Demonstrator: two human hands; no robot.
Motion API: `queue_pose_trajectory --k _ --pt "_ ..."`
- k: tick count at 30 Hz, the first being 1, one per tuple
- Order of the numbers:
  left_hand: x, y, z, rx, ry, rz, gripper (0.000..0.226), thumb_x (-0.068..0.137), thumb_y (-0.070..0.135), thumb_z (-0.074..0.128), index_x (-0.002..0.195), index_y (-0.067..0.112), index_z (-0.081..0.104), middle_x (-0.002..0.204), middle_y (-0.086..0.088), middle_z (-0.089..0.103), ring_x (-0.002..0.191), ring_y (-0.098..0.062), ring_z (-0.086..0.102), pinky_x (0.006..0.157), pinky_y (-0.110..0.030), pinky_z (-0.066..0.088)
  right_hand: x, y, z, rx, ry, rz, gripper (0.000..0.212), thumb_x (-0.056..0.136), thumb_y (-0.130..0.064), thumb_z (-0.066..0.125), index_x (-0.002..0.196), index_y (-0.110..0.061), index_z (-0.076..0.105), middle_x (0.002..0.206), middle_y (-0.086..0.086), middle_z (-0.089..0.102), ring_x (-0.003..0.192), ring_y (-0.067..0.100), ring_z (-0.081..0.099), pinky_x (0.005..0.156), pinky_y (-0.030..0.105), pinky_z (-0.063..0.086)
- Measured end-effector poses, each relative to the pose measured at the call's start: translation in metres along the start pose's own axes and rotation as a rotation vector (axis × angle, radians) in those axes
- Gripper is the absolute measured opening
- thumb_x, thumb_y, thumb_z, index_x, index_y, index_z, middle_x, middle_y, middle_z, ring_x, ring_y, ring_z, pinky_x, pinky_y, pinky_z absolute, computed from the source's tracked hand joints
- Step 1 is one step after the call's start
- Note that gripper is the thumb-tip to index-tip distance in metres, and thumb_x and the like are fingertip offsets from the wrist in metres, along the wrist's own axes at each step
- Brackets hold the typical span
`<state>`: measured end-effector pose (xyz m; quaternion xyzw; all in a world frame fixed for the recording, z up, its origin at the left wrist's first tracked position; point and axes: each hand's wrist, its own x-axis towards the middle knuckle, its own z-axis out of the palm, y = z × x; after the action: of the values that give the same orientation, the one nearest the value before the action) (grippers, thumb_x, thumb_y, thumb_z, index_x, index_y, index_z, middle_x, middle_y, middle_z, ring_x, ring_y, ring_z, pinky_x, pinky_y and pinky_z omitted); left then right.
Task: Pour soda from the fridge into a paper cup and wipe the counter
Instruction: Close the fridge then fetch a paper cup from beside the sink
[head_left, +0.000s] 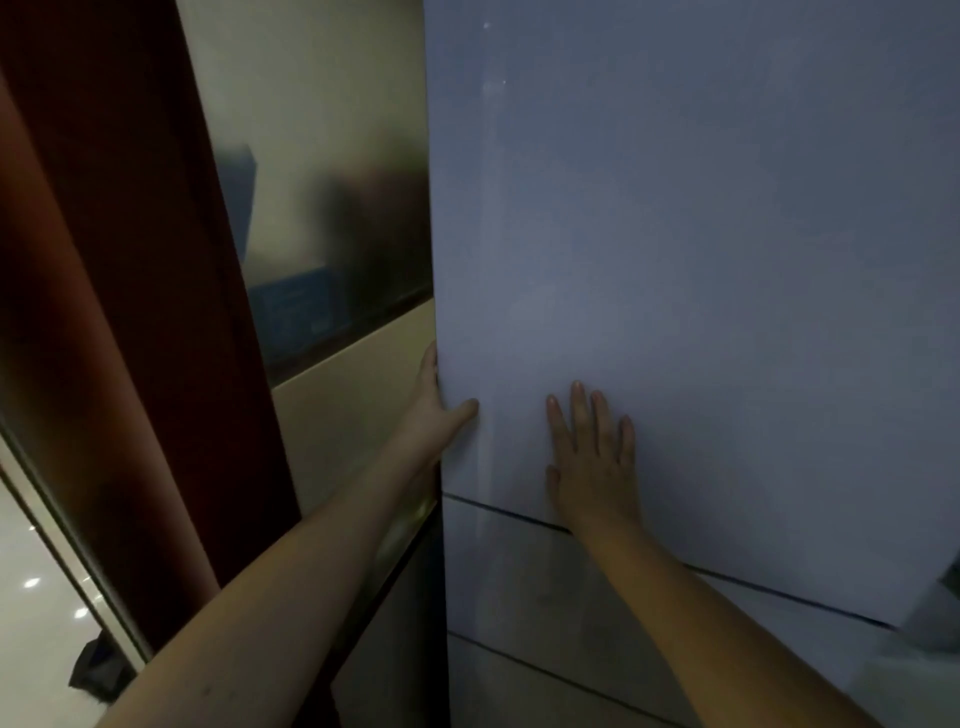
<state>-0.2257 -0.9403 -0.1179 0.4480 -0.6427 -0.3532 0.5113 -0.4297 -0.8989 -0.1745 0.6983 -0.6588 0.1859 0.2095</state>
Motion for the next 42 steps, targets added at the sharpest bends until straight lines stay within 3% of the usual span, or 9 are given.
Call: queue_pose_trajectory --k 4,7,10,14,18,21,31,34,42 --pt "-0.012 0.001 -0.014 0.075 -0.035 -0.015 0.084 0.09 0.024 0.068 0.154 0.032 0.015 0.148 0.015 0.032 0.13 -0.005 0.036 0.094 -0.019 0.04 -0.004 0.001 -0.01 0.019 -0.005 -0.032 0.093 0.075 -0.032 0.069 0.152 -0.019 0.018 0.16 0.008 0.003 0.146 0.029 0.002 0.114 0.052 0.01" --pt "-0.027 -0.005 -0.018 0.439 -0.014 0.02 0.076 0.093 0.032 0.063 0.154 0.023 0.018 0.157 0.002 0.026 0.14 -0.016 0.031 0.107 -0.029 0.028 -0.009 0.004 -0.022 0.037 -0.028 -0.053 0.078 0.081 -0.035 0.062 0.149 -0.017 0.027 0.159 0.009 0.016 0.143 0.03 0.015 0.113 0.051 0.019" --pt "-0.041 -0.011 -0.014 0.925 -0.057 0.103 0.072 0.095 0.046 0.05 0.155 0.027 0.015 0.162 0.002 0.016 0.144 -0.017 0.024 0.114 -0.042 0.022 -0.018 0.005 -0.032 0.066 -0.171 -0.128 0.068 0.09 -0.044 0.038 0.152 -0.022 0.017 0.16 0.006 0.009 0.146 0.026 0.012 0.116 0.043 0.012" --pt "-0.057 -0.017 -0.01 1.181 -0.17 0.134 0.064 0.097 0.049 0.04 0.153 0.025 0.02 0.162 0.003 0.014 0.147 -0.019 0.016 0.115 -0.052 0.021 -0.037 -0.001 -0.034 0.099 -0.313 -0.139 0.063 0.097 -0.046 0.031 0.152 -0.025 0.01 0.16 0.002 0.011 0.146 0.021 0.012 0.115 0.036 0.011" --pt "-0.077 -0.023 -0.011 1.21 -0.246 0.137 0.063 0.098 0.049 0.038 0.152 0.023 0.023 0.161 0.001 0.02 0.146 -0.02 0.018 0.114 -0.046 0.023 -0.053 -0.016 -0.039 0.12 -0.33 -0.059 0.068 0.088 -0.048 0.019 0.151 -0.021 0.021 0.156 0.008 0.026 0.141 0.023 0.026 0.114 0.036 0.015" --pt "-0.097 -0.017 -0.019 1.189 -0.341 0.076 0.064 0.099 0.052 0.033 0.153 0.021 0.018 0.161 0.001 0.016 0.147 -0.02 0.013 0.115 -0.046 0.02 -0.07 -0.032 -0.048 0.14 -0.338 -0.002 0.058 0.097 -0.045 0.026 0.149 -0.021 0.027 0.154 0.008 0.029 0.139 0.023 0.029 0.114 0.034 0.016" --pt "-0.165 -0.004 -0.038 1.132 -0.374 0.267 0.065 0.099 0.052 0.035 0.151 0.015 0.026 0.157 -0.004 0.03 0.143 -0.023 0.025 0.113 -0.043 0.028 -0.131 -0.076 -0.099 0.126 -0.369 0.125 0.059 0.099 -0.044 0.03 0.152 -0.023 0.014 0.155 0.003 0.026 0.14 0.023 0.026 0.113 0.037 0.019" --pt "-0.176 -0.002 -0.033 1.069 -0.451 0.243 0.064 0.099 0.052 0.035 0.152 0.018 0.025 0.158 -0.002 0.027 0.145 -0.021 0.023 0.114 -0.042 0.025 -0.154 -0.083 -0.11 0.134 -0.373 0.196 0.063 0.099 -0.044 0.029 0.153 -0.022 0.005 0.154 0.006 0.028 0.139 0.024 0.028 0.112 0.039 0.021" --pt "-0.218 0.024 -0.01 1.092 -0.568 0.357 0.065 0.099 0.052 0.029 0.154 0.02 0.018 0.161 -0.002 0.019 0.148 -0.024 0.015 0.117 -0.049 0.02 -0.211 -0.07 -0.142 0.04 -0.372 0.347 0.061 0.099 -0.044 0.028 0.152 -0.021 0.009 0.153 0.006 0.028 0.138 0.024 0.029 0.111 0.037 0.021"
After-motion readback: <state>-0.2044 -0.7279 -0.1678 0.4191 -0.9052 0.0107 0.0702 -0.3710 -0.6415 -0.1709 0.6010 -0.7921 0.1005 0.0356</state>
